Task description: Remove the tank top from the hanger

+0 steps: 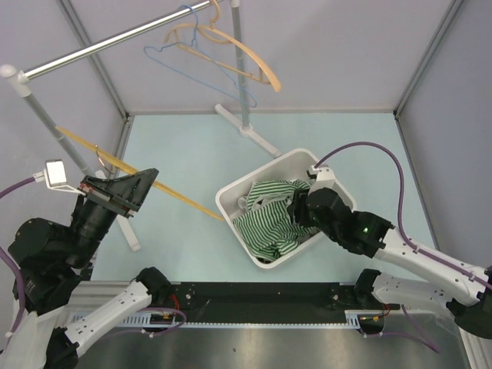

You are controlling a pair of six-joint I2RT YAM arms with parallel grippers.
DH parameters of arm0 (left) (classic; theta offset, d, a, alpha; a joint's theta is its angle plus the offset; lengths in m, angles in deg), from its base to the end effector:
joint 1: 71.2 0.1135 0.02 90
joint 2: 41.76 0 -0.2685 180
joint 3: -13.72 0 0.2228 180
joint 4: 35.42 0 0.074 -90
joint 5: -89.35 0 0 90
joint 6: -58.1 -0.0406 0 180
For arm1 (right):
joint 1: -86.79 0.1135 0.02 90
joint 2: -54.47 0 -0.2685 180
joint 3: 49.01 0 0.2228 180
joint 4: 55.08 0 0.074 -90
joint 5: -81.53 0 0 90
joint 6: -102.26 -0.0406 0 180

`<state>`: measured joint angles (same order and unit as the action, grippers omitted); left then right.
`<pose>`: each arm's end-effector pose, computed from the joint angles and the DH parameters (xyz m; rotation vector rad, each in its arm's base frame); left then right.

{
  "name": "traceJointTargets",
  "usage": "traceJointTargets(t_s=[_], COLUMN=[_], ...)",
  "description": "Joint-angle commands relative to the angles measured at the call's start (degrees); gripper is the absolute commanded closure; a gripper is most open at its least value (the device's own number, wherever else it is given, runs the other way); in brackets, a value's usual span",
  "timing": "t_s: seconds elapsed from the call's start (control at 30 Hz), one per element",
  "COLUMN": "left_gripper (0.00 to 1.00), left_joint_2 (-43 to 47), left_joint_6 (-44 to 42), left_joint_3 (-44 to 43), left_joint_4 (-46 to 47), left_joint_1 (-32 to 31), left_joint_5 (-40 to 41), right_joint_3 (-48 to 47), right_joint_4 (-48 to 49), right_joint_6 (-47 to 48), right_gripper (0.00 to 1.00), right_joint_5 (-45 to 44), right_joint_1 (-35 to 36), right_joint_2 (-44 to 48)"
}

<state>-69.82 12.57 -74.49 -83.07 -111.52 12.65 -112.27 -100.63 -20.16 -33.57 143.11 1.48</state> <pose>0.0097 0.0040 0.4576 -0.2592 1.4206 -1.0774 0.1075 0.1303 0.3037 -0.2018 2.1427 0.4334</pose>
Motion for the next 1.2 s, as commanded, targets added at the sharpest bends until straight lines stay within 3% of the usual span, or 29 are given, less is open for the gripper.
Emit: traceJointTargets(t_s=[0.0, 0.1, 0.2, 0.33, 0.43, 0.53, 0.67, 0.73, 0.83, 0.93, 1.17], left_gripper=[1.00, 1.00, 1.00, 1.00, 1.00, 1.00, 1.00, 1.00, 1.00, 1.00, 1.00], left_joint_2=[-0.1, 0.0, -0.4, -1.0, -1.9, -3.0, -3.1, -3.1, -3.4, -3.2, -2.9], left_joint_6=[-1.6, -1.6, -1.7, -1.9, -1.1, 1.0, 6.8, 8.3, 10.8, 12.9, 15.0], left_joint_3=[0.4, 0.4, 0.3, 0.1, 0.5, 1.3, 3.3, 4.3, 5.2, 6.0, 6.7], left_joint_4=[2.6, 2.5, 2.2, 1.9, 1.9, 2.0, 1.7, 1.7, 1.7, 1.6, 0.8], left_joint_1=[0.3, 0.3, 0.3, 0.3, 0.3, 0.3, 0.2, 0.3, 0.2, 0.2, 0.2], left_joint_5=[-0.6, -0.5, -0.6, 0.0, 0.7, 1.6, 4.6, 5.3, 5.0, 4.0, 1.1], right_joint_3=[-6.8, -9.0, -11.5, -18.6, -21.3, -22.0, -21.4, -21.4, -23.1, -25.4, -23.5], right_joint_4=[-4.8, -5.8, -10.1, -18.0, -18.8, -9.7, 2.0, 7.9, 12.1, 14.5, 23.2], right_joint_6=[2.3, 2.1, 1.0, 0.9, 4.9, 12.6, 19.8, 23.6, 27.7, 30.4, 36.5], right_gripper=[0.43, 0.35, 0.12, 0.01, 0.01, 0.01, 0.03, 0.03, 0.03, 0.07, 0.21], right_joint_5=[-1.8, -2.1, -5.2, -10.7, -10.6, -3.8, 11.7, 12.9, 6.4, -8.1, -12.2], right_joint_1=[0.1, 1.4, 3.4, 8.2, 11.0, 16.9, 23.0, 26.4, 30.5, 32.1, 32.1], right_joint_2=[-0.4, -1.4, -3.2, -4.2, -3.0, -0.9, -1.1, -2.3, -7.2, -12.1, -14.5])
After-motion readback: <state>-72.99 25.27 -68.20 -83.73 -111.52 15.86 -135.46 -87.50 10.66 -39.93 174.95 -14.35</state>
